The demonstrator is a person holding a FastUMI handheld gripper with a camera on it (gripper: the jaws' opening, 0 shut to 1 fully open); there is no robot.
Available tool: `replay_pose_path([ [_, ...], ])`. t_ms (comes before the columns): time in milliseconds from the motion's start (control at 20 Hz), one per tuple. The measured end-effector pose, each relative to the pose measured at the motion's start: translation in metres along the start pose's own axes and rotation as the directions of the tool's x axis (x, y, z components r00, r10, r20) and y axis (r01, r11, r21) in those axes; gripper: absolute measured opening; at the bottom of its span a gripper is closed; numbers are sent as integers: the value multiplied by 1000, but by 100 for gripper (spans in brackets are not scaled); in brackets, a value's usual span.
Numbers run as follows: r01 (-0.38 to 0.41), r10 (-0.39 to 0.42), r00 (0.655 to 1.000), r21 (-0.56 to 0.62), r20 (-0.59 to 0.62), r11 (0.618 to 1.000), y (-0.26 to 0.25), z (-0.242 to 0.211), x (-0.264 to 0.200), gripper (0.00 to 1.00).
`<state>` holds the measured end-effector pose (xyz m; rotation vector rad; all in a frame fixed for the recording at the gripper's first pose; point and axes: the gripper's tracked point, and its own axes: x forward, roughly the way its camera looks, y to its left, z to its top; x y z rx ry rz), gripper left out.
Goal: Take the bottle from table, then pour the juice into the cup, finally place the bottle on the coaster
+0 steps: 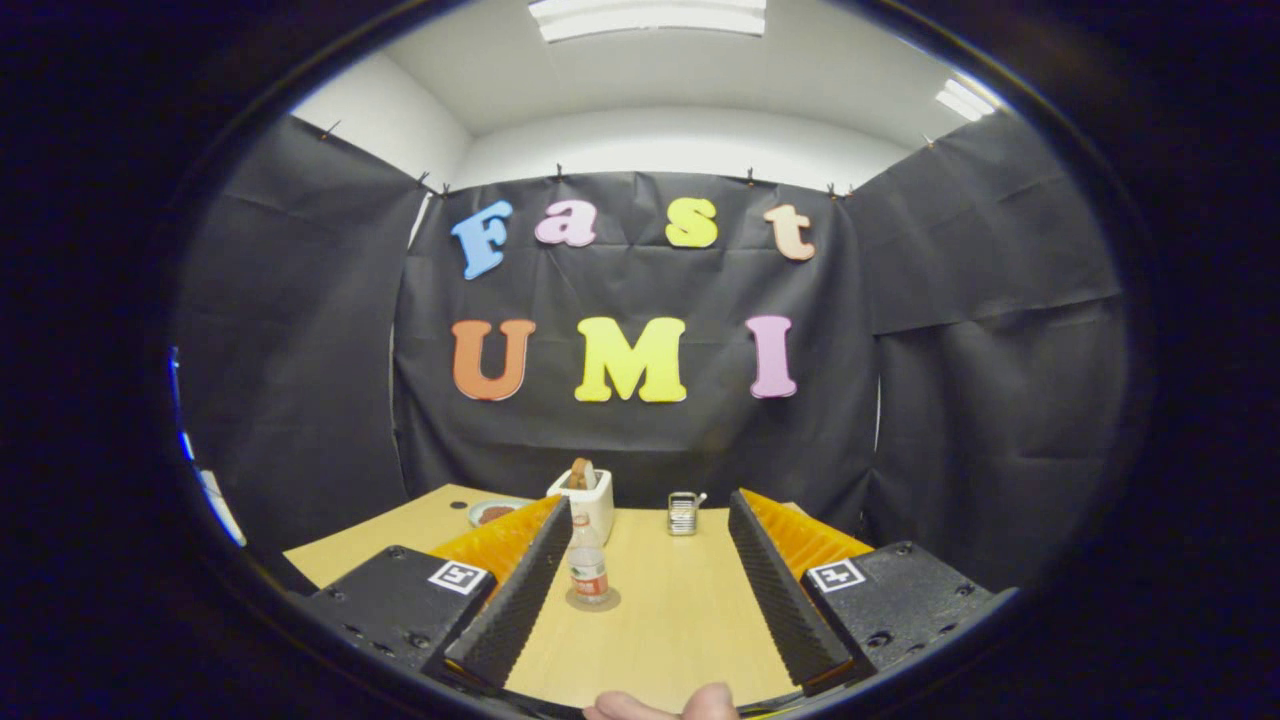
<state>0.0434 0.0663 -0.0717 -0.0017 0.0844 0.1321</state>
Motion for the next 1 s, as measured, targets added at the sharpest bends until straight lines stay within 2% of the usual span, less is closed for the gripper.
replay_pose_path([
  [400,18,-19,999,32,40,999,-6,19,1,100],
  [1000,17,-19,999,49,46,999,-12,20,-1,100],
])
